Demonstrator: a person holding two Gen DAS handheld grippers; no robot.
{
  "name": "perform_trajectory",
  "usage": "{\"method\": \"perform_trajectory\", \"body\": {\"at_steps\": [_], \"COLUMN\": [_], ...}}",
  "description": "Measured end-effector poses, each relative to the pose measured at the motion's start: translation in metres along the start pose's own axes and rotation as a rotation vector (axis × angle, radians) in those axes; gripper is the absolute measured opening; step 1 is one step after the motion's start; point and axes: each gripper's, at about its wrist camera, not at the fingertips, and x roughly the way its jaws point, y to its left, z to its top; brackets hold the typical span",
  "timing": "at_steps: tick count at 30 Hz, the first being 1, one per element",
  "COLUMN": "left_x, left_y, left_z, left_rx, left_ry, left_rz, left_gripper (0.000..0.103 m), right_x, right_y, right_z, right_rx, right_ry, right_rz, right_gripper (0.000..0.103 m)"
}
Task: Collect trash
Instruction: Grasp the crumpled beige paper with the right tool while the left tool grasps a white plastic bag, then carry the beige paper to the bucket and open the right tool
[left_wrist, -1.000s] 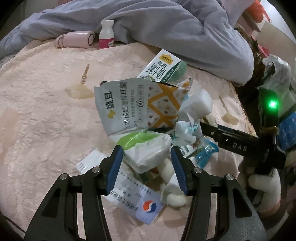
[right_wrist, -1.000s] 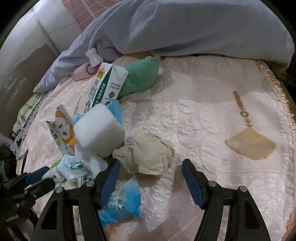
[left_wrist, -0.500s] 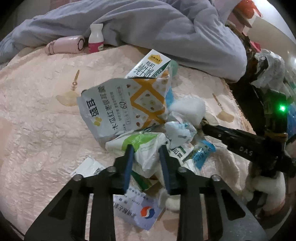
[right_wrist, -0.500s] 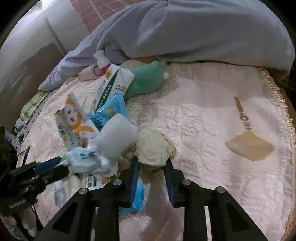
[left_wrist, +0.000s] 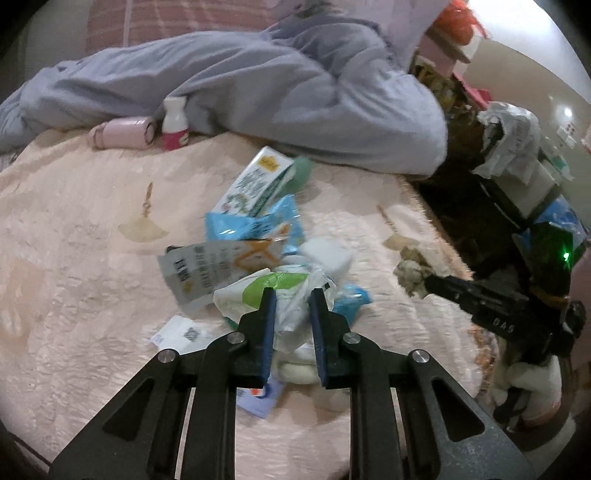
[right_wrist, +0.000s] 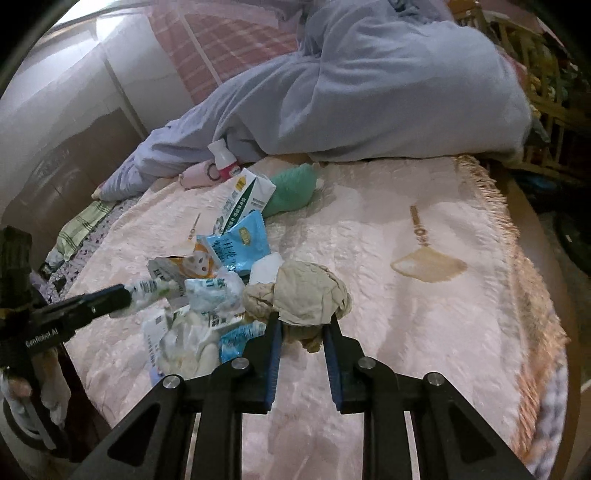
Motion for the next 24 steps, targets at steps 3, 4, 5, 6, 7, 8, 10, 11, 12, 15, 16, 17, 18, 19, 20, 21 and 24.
{"method": "perform_trajectory", "body": {"at_steps": [3,4,5,6,7,8,10,11,12,15,16,17,18,19,20,21,24], "left_x": [-0.006,-0.007,-0.008,-0.008,-0.008,-0.007,-0.006,-0.005,-0.004,-0.001,0.001,0.002,0.005,0.008,0.01,0.013,0.021], "left_y": [-0.02,-0.027,-0.032,-0.041,-0.047,-0.054,-0.069,-0.077,-0.083,-0.108,-0.114,-0.121,-0.129,-0.137,-0.145,-0.152,-0.176], "left_z": [0.0,-0.001,-0.002,-0.003,-0.003,-0.004,-0.006,-0.006,-0.007,-0.01,-0.01,-0.011,-0.011,-0.012,-0.013,-0.013,-0.015], "left_rx": [0.026,0.037,0.045,0.057,0.063,0.072,0.092,0.101,0.11,0.147,0.156,0.166,0.177,0.19,0.201,0.212,0.249], "left_ry": [-0.014,-0.018,-0.019,-0.019,-0.017,-0.016,-0.011,-0.009,-0.008,-0.004,-0.002,0.001,0.004,0.008,0.012,0.016,0.027], "left_rz": [-0.026,-0.034,-0.04,-0.051,-0.057,-0.064,-0.076,-0.082,-0.087,-0.1,-0.104,-0.108,-0.112,-0.115,-0.119,-0.123,-0.136], "left_gripper": [0.016,0.016,0.016,0.016,0.016,0.016,0.016,0.016,0.016,0.016,0.016,0.016,0.016,0.016,0.016,0.016,0.016], "right_x": [-0.016,-0.022,-0.027,-0.034,-0.038,-0.042,-0.054,-0.061,-0.067,-0.081,-0.086,-0.091,-0.095,-0.1,-0.105,-0.111,-0.126], "right_y": [-0.002,-0.002,-0.002,-0.002,-0.003,-0.004,-0.007,-0.009,-0.012,-0.022,-0.027,-0.031,-0.036,-0.04,-0.045,-0.051,-0.065], "right_z": [-0.007,-0.009,-0.01,-0.013,-0.015,-0.017,-0.022,-0.025,-0.027,-0.035,-0.038,-0.041,-0.044,-0.047,-0.05,-0.054,-0.064], "right_rx": [0.007,0.01,0.011,0.011,0.012,0.013,0.018,0.021,0.022,0.034,0.043,0.05,0.056,0.063,0.069,0.077,0.089], "right_ry": [-0.015,-0.023,-0.027,-0.035,-0.039,-0.042,-0.051,-0.057,-0.064,-0.077,-0.079,-0.082,-0.083,-0.085,-0.087,-0.091,-0.098], "right_rz": [0.002,0.003,0.001,-0.005,-0.009,-0.014,-0.023,-0.031,-0.04,-0.064,-0.07,-0.077,-0.086,-0.098,-0.108,-0.118,-0.155], "right_gripper": [0.021,0.021,0.021,0.021,0.021,0.021,0.021,0.021,0.021,0.021,0.021,0.021,0.021,0.021,0.021,0.021,0.021]}}
